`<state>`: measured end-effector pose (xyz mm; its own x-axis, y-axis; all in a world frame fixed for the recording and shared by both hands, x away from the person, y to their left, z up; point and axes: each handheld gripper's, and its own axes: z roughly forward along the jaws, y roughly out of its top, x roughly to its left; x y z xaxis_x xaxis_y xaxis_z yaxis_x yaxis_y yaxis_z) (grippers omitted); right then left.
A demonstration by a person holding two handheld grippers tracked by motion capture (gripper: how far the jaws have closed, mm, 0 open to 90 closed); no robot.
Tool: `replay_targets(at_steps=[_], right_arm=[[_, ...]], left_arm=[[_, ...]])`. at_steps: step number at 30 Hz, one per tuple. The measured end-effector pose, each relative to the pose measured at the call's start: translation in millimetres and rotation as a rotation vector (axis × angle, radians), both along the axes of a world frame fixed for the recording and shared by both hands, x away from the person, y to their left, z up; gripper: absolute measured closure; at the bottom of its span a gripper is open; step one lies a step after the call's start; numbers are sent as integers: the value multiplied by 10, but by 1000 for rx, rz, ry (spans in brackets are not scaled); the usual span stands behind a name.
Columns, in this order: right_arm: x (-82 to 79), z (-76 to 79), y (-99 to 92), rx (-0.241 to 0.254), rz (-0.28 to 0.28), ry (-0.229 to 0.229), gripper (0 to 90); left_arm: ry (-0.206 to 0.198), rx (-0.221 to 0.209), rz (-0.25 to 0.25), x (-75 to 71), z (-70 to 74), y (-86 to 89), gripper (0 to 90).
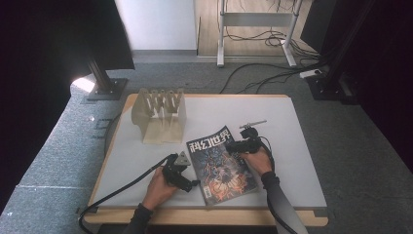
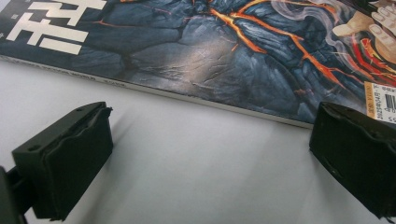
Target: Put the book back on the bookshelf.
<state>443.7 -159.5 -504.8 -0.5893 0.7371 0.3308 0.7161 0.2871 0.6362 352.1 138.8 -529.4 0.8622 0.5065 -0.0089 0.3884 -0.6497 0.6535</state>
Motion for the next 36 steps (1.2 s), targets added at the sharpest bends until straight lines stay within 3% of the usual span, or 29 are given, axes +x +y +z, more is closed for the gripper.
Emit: replay_targets(at_steps=[2, 3, 4, 6, 14, 19, 24, 26, 29, 30, 36], right_arm=[[39, 9, 40, -33, 9, -13, 608], [33, 40, 70, -85, 21, -38, 696], [33, 40, 70, -85, 21, -38, 696], [-26, 145, 64, -72, 62, -68, 791], [-177, 420, 149, -72, 148, -113, 811], [-266, 558, 191, -61, 167, -149, 818], [-352, 675, 184, -27, 165, -190, 820], [-383, 738, 168, -15, 164, -205, 820], [-431, 839, 163, -7, 168, -226, 820], [-447, 872, 164, -3, 173, -233, 820], [-518, 1019, 183, 8, 190, -268, 820]], left_arm=[[0, 1, -1, 0, 0, 1, 0], [0, -1, 0, 0, 0, 1, 0], [1, 2, -1, 0, 1, 2, 0], [1, 2, -1, 0, 1, 2, 0], [3, -1, 1, -2, 1, 3, 0], [6, -2, 0, 3, 5, 13, 0], [60, -5, 32, 73, 86, 75, 0], [69, -38, 39, 116, 139, 103, 0], [106, -140, 28, 185, 199, 122, 12], [117, -154, 33, 213, 215, 120, 12], [139, -120, 18, 340, 218, 6, 14]])
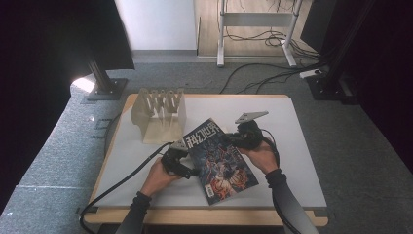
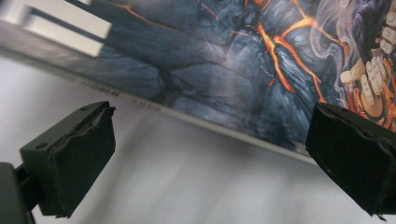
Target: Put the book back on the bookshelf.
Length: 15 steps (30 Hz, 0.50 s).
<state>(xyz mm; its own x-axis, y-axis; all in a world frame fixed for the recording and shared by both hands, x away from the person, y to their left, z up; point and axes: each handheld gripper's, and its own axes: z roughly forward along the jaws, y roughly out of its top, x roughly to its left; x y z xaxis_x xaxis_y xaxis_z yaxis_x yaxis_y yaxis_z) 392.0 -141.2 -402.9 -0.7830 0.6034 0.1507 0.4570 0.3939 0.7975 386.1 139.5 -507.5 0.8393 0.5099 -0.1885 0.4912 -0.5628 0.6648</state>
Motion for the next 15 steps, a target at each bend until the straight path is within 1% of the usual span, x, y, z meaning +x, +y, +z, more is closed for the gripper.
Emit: replay_targets(at_steps=[2, 3, 4, 5, 7, 9, 10, 13, 15], right_arm=[[-13, 22, -1, 6, 8, -6, 820], [-18, 28, -1, 5, 11, -7, 820], [-24, 35, -7, 9, 17, -7, 819], [-24, 35, -7, 9, 17, -7, 819], [-28, 45, -24, 14, 18, -9, 819], [-24, 54, -51, 21, 17, -16, 819], [-26, 61, -59, 28, 11, -15, 818], [-27, 90, -74, 42, 9, -27, 817], [-37, 119, -74, 45, 8, -41, 816]], left_arm=[[5, -18, -4, 21, 6, -26, 19], [1, -41, -1, 25, 17, -29, 33], [9, -59, 6, 32, 32, -25, 59], [6, -68, 11, 35, 50, -17, 59], [-40, -57, 17, 16, 108, 4, 92], [-60, -63, 18, 6, 186, 24, 115], [-75, -59, 21, -3, 230, 21, 116], [-124, -23, 18, -26, 376, -4, 120], [-149, -20, 22, -34, 474, -12, 136]])
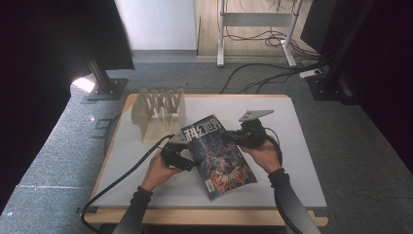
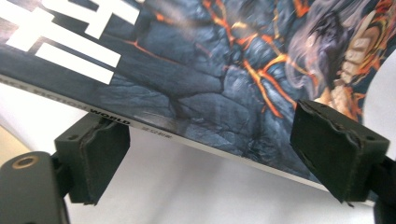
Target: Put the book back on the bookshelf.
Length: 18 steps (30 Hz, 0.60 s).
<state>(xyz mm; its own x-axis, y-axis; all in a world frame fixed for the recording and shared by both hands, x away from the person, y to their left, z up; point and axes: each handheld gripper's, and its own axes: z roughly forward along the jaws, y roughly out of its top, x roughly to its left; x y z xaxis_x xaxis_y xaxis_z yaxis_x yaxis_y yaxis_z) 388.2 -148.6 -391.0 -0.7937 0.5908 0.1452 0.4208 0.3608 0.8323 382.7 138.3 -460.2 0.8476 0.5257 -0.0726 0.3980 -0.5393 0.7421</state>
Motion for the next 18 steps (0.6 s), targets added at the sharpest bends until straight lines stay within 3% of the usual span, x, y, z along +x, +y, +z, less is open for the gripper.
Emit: replay_targets(at_steps=[4, 8, 9, 13, 18], right_arm=[[-18, 61, -19, 8, 0, -26, 815], [-29, 106, -45, 16, 0, -44, 815], [-29, 106, -45, 16, 0, -44, 815], [-30, 103, -38, 32, 4, -48, 816], [-33, 118, -21, 19, 9, -55, 816]], left_arm=[[-32, -33, 12, -8, 163, 15, 181], [-58, 1, 42, -17, 247, 11, 339], [-59, 9, 52, -16, 250, 7, 339], [30, -6, 28, 34, 195, -16, 444], [62, -54, -5, 37, 233, -3, 569]])
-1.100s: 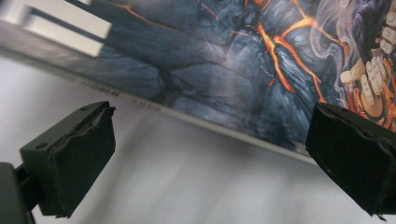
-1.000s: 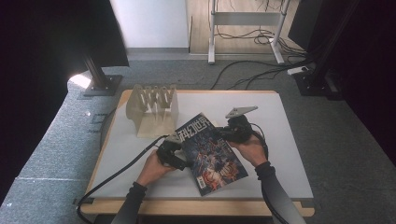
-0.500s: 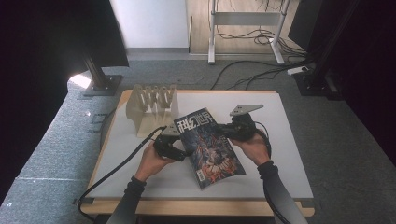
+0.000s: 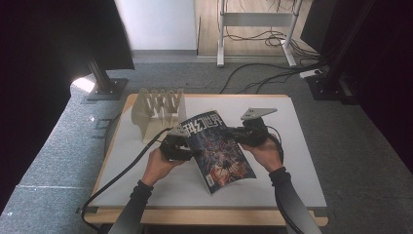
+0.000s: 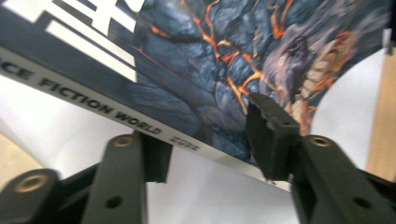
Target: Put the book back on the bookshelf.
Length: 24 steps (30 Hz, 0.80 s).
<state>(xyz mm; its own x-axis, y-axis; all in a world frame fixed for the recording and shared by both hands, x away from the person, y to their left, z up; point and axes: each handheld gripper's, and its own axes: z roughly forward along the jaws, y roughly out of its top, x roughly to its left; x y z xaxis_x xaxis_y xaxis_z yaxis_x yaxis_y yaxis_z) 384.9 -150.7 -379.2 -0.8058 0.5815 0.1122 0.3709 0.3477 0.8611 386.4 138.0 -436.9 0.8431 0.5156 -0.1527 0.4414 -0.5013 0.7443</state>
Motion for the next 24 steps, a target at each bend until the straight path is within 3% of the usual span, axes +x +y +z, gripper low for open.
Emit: replay_targets(at_steps=[6, 9, 12, 14, 16, 19, 21, 24], right_arm=[[-7, 56, -59, 6, -26, -24, 816], [-16, 85, -80, 9, -36, -38, 816], [-43, 141, -122, 11, -40, -75, 817], [-52, 147, -128, 11, -46, -86, 818], [-56, 135, -142, 9, -60, -99, 817], [-28, 43, -152, -11, -66, -91, 816], [-21, -36, -159, -20, -75, -94, 814], [-18, -79, -228, 11, -73, -80, 812]], left_arm=[[-52, -1, 13, -48, 208, 40, 682], [-130, 31, 27, -116, 363, 34, 709], [-241, 56, 55, -202, 507, 40, 778], [-289, 54, 66, -249, 575, 56, 791], [-301, 52, 64, -276, 586, 60, 809], [-301, 91, 44, -293, 502, 23, 804], [-303, 61, 24, -300, 457, 25, 797], [-275, 27, -12, -267, 468, 22, 782]])
